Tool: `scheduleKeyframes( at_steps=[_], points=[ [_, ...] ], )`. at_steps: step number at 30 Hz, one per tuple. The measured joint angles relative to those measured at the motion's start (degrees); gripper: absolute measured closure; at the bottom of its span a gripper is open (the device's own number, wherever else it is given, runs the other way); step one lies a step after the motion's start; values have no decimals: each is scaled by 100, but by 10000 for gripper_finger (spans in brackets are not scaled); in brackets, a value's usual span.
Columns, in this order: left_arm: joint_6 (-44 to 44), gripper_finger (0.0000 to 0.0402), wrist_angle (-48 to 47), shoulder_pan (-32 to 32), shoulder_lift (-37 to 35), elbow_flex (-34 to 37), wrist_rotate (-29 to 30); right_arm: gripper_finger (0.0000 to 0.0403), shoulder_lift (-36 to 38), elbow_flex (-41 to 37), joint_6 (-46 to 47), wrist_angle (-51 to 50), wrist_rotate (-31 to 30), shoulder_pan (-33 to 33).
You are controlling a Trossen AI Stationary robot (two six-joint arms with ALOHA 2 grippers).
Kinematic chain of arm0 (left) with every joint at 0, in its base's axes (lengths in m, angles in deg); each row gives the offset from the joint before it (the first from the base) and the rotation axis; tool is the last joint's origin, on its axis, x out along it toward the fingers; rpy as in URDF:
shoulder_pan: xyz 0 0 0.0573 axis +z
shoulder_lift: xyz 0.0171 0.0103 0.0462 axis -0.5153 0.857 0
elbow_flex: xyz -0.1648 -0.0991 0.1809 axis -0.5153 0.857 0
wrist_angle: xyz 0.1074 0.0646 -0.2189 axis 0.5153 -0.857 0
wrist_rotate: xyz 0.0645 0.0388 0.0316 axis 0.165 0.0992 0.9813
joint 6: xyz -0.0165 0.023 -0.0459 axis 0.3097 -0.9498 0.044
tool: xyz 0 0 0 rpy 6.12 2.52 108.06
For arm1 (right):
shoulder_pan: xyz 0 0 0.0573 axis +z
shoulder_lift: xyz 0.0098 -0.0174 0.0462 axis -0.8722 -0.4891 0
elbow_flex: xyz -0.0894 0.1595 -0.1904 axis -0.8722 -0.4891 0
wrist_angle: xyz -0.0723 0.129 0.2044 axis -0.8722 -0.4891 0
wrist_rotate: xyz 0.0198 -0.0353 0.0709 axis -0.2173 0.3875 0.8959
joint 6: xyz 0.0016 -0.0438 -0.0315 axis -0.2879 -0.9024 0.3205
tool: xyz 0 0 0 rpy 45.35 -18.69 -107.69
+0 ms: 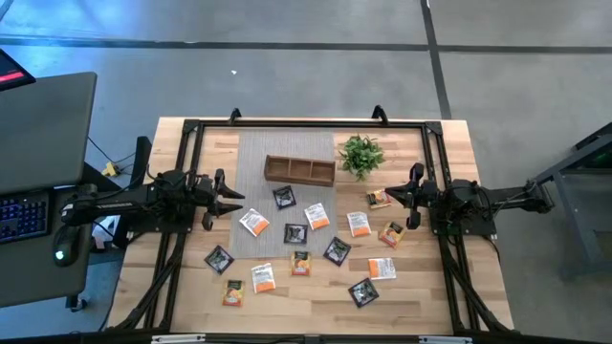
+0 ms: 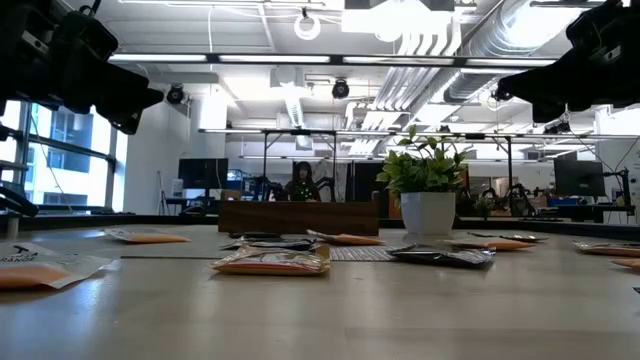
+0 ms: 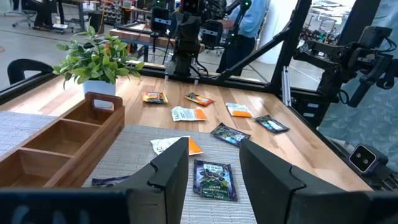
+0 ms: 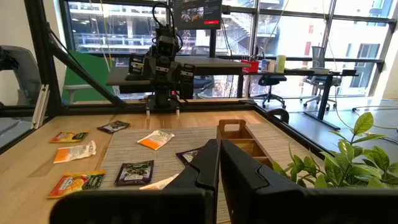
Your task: Pick & Place Tea
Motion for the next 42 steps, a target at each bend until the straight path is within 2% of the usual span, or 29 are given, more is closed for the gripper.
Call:
scheduleKeyframes(
  at_steps=[28, 32, 35, 39, 42],
  points=[
    [-124, 260, 32, 0, 2, 0, 122, 391, -1, -2, -26, 1, 0, -1],
    [313, 260, 26, 0, 2, 0, 169, 391, 1, -1, 149, 1, 2, 0],
    [604, 260, 180, -2, 2, 0, 559, 391, 0, -1, 531, 12, -2, -1],
    [1455, 260, 253, 0, 94, 0, 1706, 391, 1, -2, 418, 271, -7, -2],
    [2188, 260, -122, 0, 359, -1, 1791, 391, 1, -2, 437, 380, -2, -1]
  ],
)
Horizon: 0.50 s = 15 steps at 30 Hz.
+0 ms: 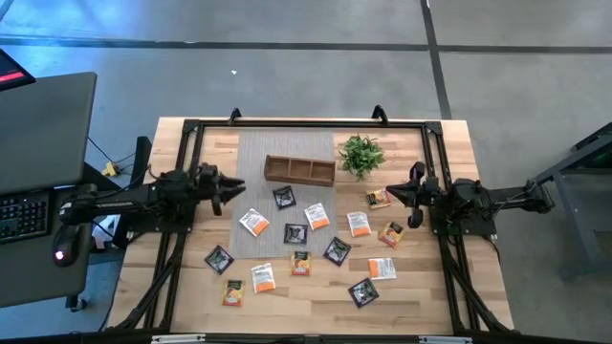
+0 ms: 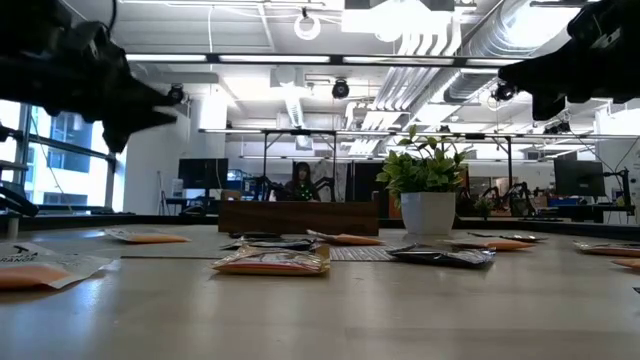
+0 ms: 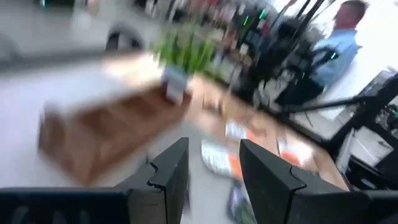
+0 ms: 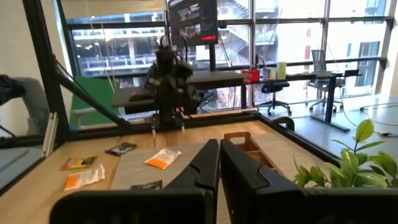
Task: Pick & Place Tea
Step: Put the white tea bag in the left section of the brown wooden organizer
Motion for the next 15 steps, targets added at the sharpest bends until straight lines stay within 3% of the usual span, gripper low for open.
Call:
scheduleKeyframes(
  at_steps=[5, 10, 15],
  points=[
    [918, 260, -34, 0, 1183, -2, 98, 391, -3, -2, -513, 168, -85, 3],
    [1209, 260, 294, 0, 2491, -48, -66, 389, -2, -2, -940, 1222, -1083, 1],
    [1162, 260, 279, -1, 3662, -363, -639, 354, -13, 0, -1173, 1593, -1098, -1]
  ],
)
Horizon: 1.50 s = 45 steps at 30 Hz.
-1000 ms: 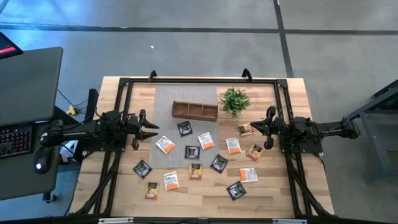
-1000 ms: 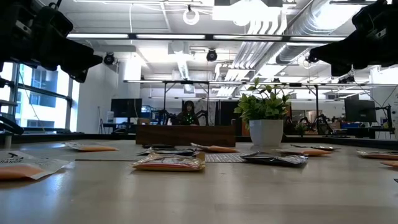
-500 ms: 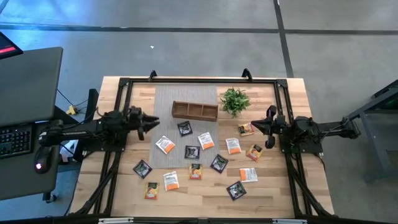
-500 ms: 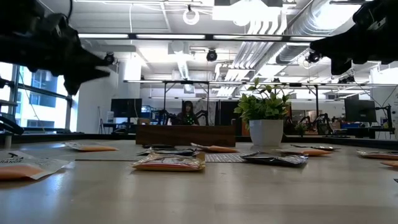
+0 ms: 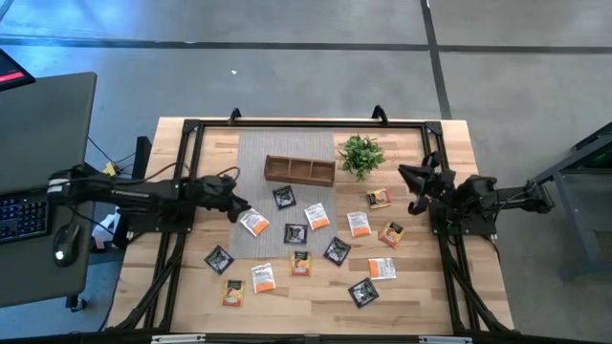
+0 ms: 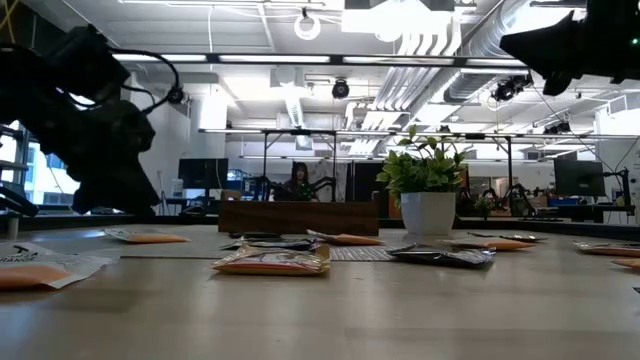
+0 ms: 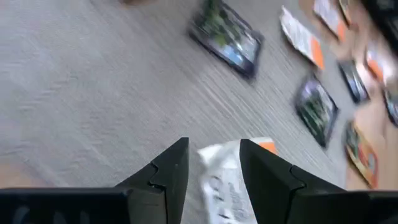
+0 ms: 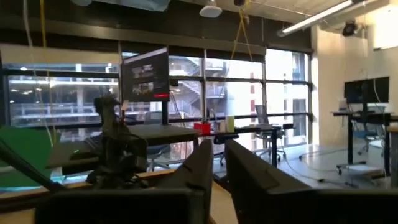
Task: Pick & Place Tea
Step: Put the white tea bag in the left section of the brown wooden organizer
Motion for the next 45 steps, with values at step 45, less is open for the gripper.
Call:
scheduleKeyframes(
  at_steps=[45],
  points=[
    [-985, 260, -178, -2, 1430, -668, -244, 221, -6510, 2162, 437, 1621, 545, -15]
  ],
)
